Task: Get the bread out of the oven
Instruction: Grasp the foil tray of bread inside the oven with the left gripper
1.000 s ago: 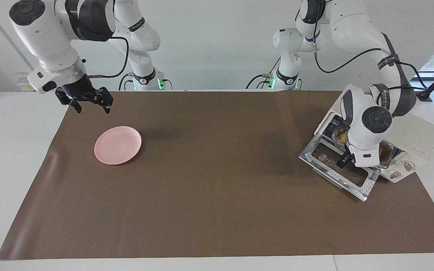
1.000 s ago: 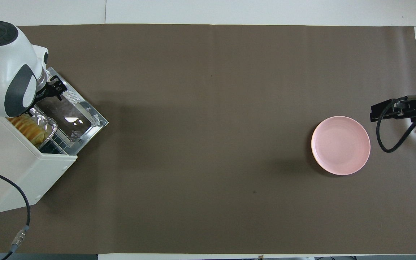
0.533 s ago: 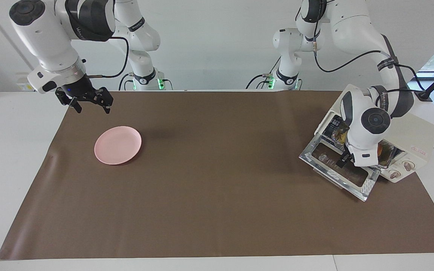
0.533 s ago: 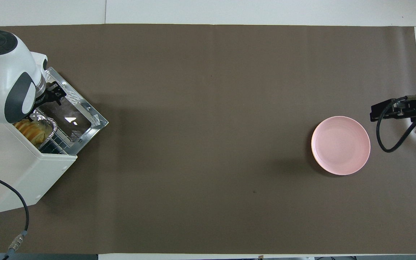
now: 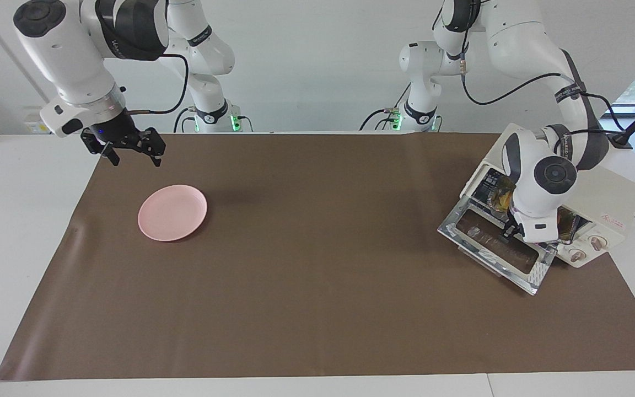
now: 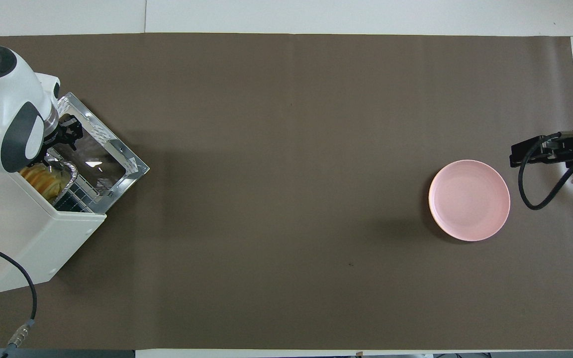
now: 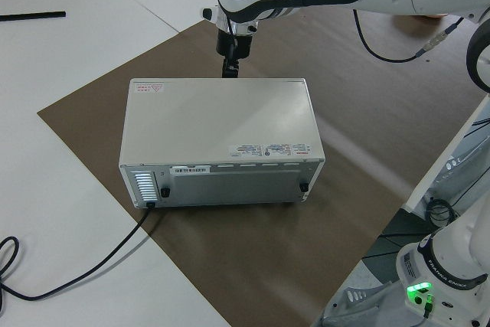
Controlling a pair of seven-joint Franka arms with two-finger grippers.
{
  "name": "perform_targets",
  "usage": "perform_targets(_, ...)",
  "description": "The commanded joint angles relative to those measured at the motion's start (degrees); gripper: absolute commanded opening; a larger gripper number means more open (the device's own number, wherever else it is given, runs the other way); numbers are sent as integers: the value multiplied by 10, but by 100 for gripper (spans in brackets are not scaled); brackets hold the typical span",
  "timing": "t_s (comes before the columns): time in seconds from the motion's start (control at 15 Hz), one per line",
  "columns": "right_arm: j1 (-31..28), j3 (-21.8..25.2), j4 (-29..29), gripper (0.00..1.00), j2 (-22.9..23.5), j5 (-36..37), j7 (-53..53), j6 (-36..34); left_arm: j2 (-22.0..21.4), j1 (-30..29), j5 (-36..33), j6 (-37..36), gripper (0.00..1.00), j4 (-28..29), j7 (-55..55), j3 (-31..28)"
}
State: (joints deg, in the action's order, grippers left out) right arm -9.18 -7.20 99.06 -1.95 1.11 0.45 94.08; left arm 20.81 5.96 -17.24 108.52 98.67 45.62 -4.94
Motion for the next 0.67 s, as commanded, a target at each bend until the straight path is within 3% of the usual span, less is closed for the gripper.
perform_targets(0.0, -4, -3, 5, 100, -4, -11, -11, 8, -23, 0, -15, 21, 0, 31, -3, 3)
perform_targets(0.6, -4, -3, 6, 100, -4, -11, -11, 9, -20, 25, -13, 36, 0, 14, -10, 7)
